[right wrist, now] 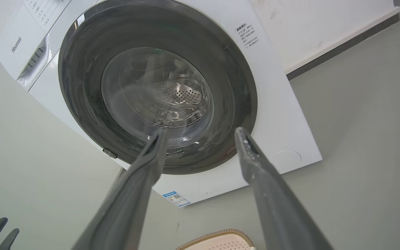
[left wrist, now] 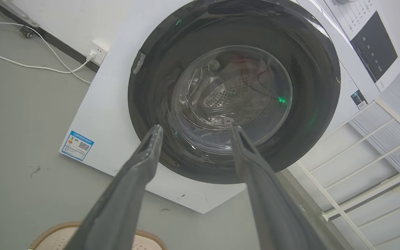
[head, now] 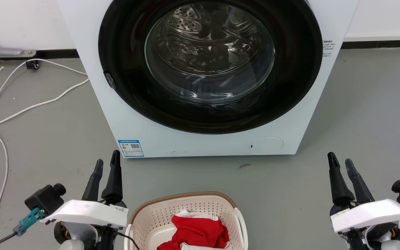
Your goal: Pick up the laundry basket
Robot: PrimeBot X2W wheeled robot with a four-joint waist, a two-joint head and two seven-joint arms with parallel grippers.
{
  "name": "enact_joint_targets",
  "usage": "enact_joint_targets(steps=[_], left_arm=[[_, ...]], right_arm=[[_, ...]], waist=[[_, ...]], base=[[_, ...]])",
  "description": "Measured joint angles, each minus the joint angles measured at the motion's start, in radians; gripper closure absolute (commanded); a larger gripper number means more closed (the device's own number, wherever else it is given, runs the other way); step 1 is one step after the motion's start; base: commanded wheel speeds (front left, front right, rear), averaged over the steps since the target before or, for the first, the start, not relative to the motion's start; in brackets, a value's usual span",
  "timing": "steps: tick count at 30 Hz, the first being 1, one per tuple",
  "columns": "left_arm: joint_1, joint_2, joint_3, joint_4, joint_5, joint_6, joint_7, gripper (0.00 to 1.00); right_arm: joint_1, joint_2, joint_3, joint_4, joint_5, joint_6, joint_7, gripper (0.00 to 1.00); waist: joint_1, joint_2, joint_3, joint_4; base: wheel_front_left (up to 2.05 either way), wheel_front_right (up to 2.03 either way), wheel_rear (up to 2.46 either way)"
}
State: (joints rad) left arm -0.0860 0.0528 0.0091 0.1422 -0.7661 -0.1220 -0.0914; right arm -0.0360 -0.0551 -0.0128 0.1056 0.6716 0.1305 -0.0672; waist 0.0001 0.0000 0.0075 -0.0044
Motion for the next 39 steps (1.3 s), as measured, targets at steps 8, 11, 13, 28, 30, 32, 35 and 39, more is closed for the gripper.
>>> enact_joint_targets(steps=[8, 11, 13, 28, 30, 32, 35, 39], left_arm=[[-0.001, 0.002, -0.009, 0.003, 0.114, 0.009, -0.022, 0.0], [-0.002, 0.004, -0.012, 0.003, 0.142, 0.012, -0.028, 0.0], [-0.002, 0.005, -0.014, 0.003, 0.166, 0.013, -0.033, 0.0], [-0.005, 0.014, -0.037, 0.015, 0.333, 0.03, -0.072, 0.0], [-0.005, 0.015, -0.04, 0.02, 0.352, 0.03, -0.077, 0.0], [-0.005, 0.018, -0.045, 0.023, 0.383, 0.034, -0.084, 0.0], [-0.005, 0.02, -0.05, 0.025, 0.411, 0.034, -0.09, 0.0], [-0.005, 0.022, -0.054, 0.028, 0.447, 0.036, -0.098, 0.0]], right_arm=[[0.002, 0.0, 0.011, -0.012, -0.136, 0.0, -0.004, 0.0], [0.006, 0.0, 0.012, -0.015, -0.167, 0.0, -0.002, 0.0], [0.007, 0.0, 0.013, -0.019, -0.192, 0.0, -0.002, 0.0], [0.024, 0.001, 0.016, -0.043, -0.376, 0.0, 0.012, 0.0], [0.025, 0.001, 0.016, -0.045, -0.398, 0.0, 0.014, 0.0], [0.028, 0.001, 0.016, -0.049, -0.424, 0.0, 0.015, 0.0], [0.037, 0.001, 0.015, -0.051, -0.454, 0.0, 0.016, 0.0], [0.039, 0.002, 0.016, -0.055, -0.489, 0.0, 0.016, 0.0]], waist=[[0.0, 0.0, 0.001, 0.0], [0.0, 0.0, 0.001, 0.0], [0.0, 0.0, 0.002, 0.0], [0.0, 0.0, -0.003, 0.0], [0.0, 0.0, -0.003, 0.0], [0.0, 0.0, -0.004, 0.0], [0.0, 0.0, -0.005, 0.001], [0.0, 0.0, -0.008, 0.001]], base=[[0.0, 0.0, 0.0], [0.0, 0.0, 0.0], [0.0, 0.0, 0.0], [0.0, 0.0, 0.0], [0.0, 0.0, 0.0], [0.0, 0.0, 0.0], [0.0, 0.0, 0.0], [0.0, 0.0, 0.0]])
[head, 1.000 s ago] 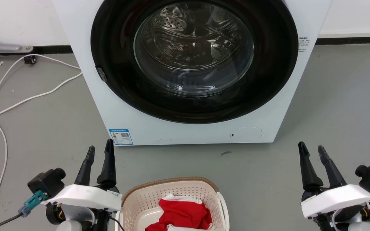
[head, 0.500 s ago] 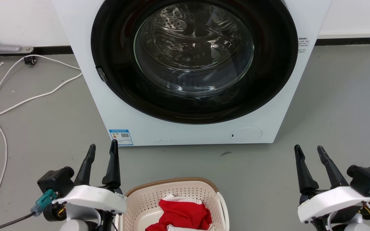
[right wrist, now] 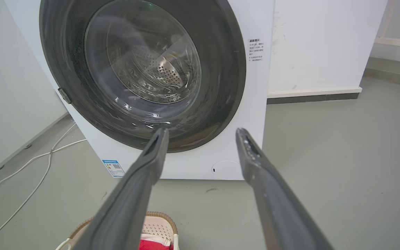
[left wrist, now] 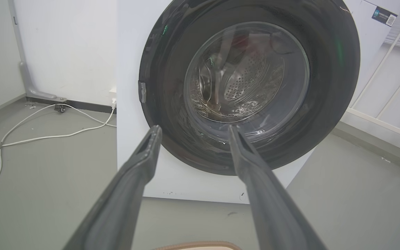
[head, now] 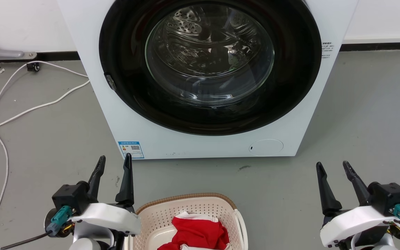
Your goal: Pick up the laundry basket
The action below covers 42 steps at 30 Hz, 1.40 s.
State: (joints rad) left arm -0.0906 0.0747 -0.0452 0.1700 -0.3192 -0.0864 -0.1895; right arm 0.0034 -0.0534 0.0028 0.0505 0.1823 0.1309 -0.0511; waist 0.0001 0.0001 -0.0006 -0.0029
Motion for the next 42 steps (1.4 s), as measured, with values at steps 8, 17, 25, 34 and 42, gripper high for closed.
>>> enact_joint_targets(steps=[8, 17, 25, 34, 42], left_arm=[[0.0, 0.002, -0.008, 0.005, 0.065, 0.003, -0.018, 0.0], [0.0, 0.002, -0.014, 0.01, 0.135, 0.012, -0.035, 0.0], [0.0, 0.002, -0.015, 0.024, 0.189, 0.016, -0.052, 0.0], [0.0, -0.004, -0.014, 0.035, 0.228, 0.017, -0.067, 0.0], [0.0, -0.009, -0.011, 0.043, 0.244, 0.012, -0.071, 0.0]], right_arm=[[0.007, 0.0, 0.002, -0.005, -0.062, 0.0, 0.0, 0.0], [0.013, 0.001, 0.003, -0.015, -0.123, 0.0, -0.001, 0.0], [0.018, 0.001, 0.002, -0.02, -0.171, 0.0, -0.006, 0.0], [0.022, 0.001, -0.002, -0.02, -0.216, 0.0, -0.02, 0.0], [0.022, 0.001, -0.002, -0.016, -0.23, 0.0, -0.022, 0.0]], waist=[[0.0, 0.0, 0.001, 0.003], [0.0, 0.0, 0.001, 0.007], [0.0, 0.0, 0.001, 0.009], [0.0, 0.0, -0.001, 0.01], [-0.0001, 0.0, 0.001, 0.012]], base=[[0.0, 0.0, 0.0], [0.0, 0.0, 0.0], [0.0, 0.0, 0.0], [0.0, 0.0, 0.0], [0.0, 0.0, 0.0]])
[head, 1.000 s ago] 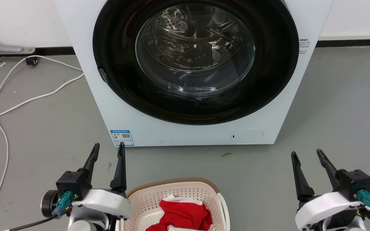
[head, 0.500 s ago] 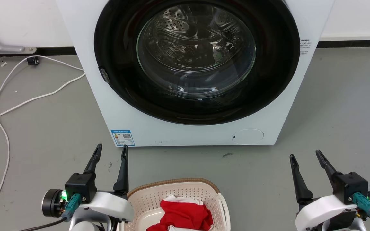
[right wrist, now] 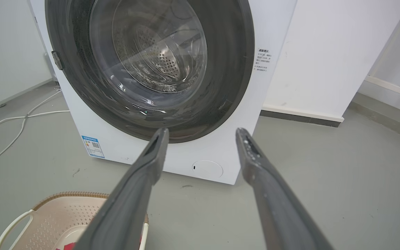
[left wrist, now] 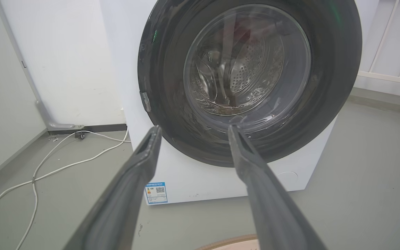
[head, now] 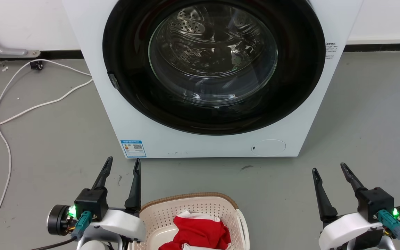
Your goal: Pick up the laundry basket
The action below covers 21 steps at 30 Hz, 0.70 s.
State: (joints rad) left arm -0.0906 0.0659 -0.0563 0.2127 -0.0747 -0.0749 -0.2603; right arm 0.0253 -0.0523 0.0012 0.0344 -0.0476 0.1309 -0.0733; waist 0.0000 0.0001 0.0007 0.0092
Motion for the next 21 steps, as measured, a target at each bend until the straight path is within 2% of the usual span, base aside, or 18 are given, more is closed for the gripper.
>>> enact_joint_targets(steps=[21], left_arm=[[-0.013, -0.006, 0.017, 0.027, 0.002, 0.007, 0.0, 0.0]], right_arm=[[-0.016, 0.0, 0.017, 0.04, 0.012, 0.0, 0.012, 0.0]], waist=[[0.0, 0.0, 0.044, 0.009]], base=[[0.0, 0.0, 0.0]])
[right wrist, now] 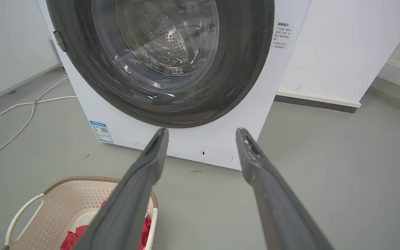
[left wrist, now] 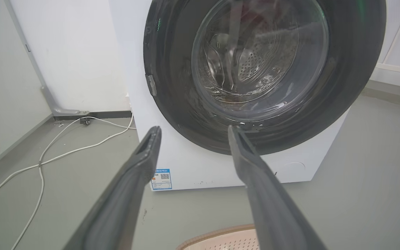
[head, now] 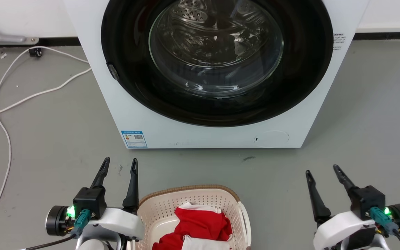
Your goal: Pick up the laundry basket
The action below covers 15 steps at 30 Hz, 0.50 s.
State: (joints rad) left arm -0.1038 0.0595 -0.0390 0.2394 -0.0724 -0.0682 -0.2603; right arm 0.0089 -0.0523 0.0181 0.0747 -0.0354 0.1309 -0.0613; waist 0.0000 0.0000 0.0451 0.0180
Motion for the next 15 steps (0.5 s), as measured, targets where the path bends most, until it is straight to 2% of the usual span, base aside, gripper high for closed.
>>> enact_joint_targets(steps=[9, 15], left_arm=[[-0.003, 0.0, 0.03, 0.103, -0.011, 0.01, -0.003, 0.0], [-0.026, 0.001, 0.047, 0.174, -0.024, 0.007, -0.003, 0.0]], right_arm=[[-0.053, 0.001, 0.103, 0.126, 0.034, 0.0, -0.001, 0.0], [-0.1, 0.001, 0.135, 0.206, 0.044, 0.0, -0.008, 0.0]], waist=[[0.0, 0.0, 0.063, 0.011], [0.0, 0.0, 0.115, 0.016]], base=[[0.0, 0.0, 0.0], [0.0, 0.0, 0.0]])
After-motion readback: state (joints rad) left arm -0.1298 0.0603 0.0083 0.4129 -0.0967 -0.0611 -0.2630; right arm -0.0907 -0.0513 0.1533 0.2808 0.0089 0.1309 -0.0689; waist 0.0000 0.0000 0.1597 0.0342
